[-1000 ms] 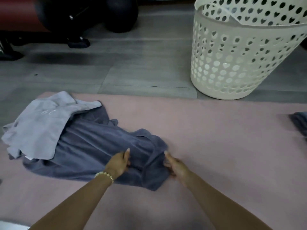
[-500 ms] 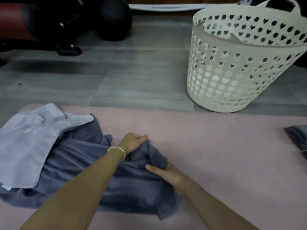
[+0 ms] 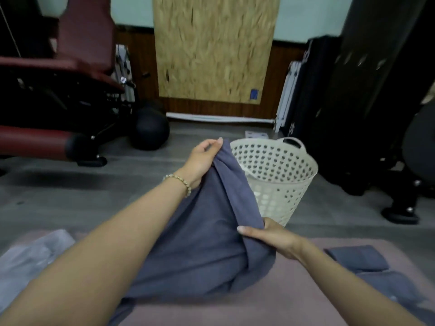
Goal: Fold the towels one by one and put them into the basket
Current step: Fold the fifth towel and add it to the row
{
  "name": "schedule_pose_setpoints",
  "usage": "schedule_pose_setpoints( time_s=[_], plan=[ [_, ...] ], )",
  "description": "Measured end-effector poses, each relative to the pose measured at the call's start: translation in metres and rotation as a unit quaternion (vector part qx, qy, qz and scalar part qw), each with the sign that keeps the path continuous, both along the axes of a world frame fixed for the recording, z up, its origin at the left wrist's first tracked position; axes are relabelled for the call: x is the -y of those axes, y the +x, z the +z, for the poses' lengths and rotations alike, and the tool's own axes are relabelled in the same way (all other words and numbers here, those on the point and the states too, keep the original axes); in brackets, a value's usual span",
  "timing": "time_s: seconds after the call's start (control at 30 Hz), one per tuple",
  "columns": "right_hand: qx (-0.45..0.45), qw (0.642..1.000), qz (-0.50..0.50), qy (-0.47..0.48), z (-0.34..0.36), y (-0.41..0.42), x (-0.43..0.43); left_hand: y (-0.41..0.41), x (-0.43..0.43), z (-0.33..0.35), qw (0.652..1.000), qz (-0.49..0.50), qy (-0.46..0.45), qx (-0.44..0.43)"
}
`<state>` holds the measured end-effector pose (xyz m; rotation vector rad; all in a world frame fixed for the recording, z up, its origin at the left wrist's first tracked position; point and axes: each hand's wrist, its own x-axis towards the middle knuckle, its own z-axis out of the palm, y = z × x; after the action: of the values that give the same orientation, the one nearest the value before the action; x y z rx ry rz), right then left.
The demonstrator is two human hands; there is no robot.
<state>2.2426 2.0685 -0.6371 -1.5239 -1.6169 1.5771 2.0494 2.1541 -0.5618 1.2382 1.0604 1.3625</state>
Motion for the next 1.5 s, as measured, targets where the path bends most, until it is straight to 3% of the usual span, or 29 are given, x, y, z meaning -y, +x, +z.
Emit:
schedule_pose_setpoints(
  time_s=[0.27,0.43,0.67,0.77,1.0,1.1,1.2,1.33,1.5],
  plan=[
    [0.187,0.974,-0.023,0.126,0.135,0.092,0.037,0.043,0.043,0.109,0.997,0.017,0.075,0.029],
    [0.222,0.954,-0.086,0.185,0.197,0.131,0.072,0.074,0.068,0.167,0.99,0.007,0.111,0.084],
    [0.136,0.967,-0.118,0.18,0.226,0.185,0.125,0.082,0.095,0.237,0.979,0.038,0.127,0.158],
    [0.122,0.969,-0.126,0.173,0.227,0.209,0.143,0.058,0.103,0.231,0.983,0.081,0.125,0.109],
    [-0.006,0.971,-0.128,0.199,0.26,0.199,0.149,0.001,0.118,0.219,0.974,0.179,0.13,-0.056],
    [-0.028,0.973,-0.108,0.201,0.273,0.166,0.144,-0.017,0.126,0.228,0.983,0.156,0.094,-0.007],
    [-0.069,0.972,-0.104,0.201,0.284,0.132,0.139,-0.026,0.13,0.24,0.976,0.158,0.148,0.034],
    [-0.134,0.962,-0.125,0.201,0.286,0.113,0.135,-0.025,0.127,0.253,0.96,0.173,0.215,0.044],
    [-0.128,0.969,-0.141,0.158,0.257,0.128,0.139,0.023,0.113,0.238,0.972,0.122,0.202,0.002]
  ],
)
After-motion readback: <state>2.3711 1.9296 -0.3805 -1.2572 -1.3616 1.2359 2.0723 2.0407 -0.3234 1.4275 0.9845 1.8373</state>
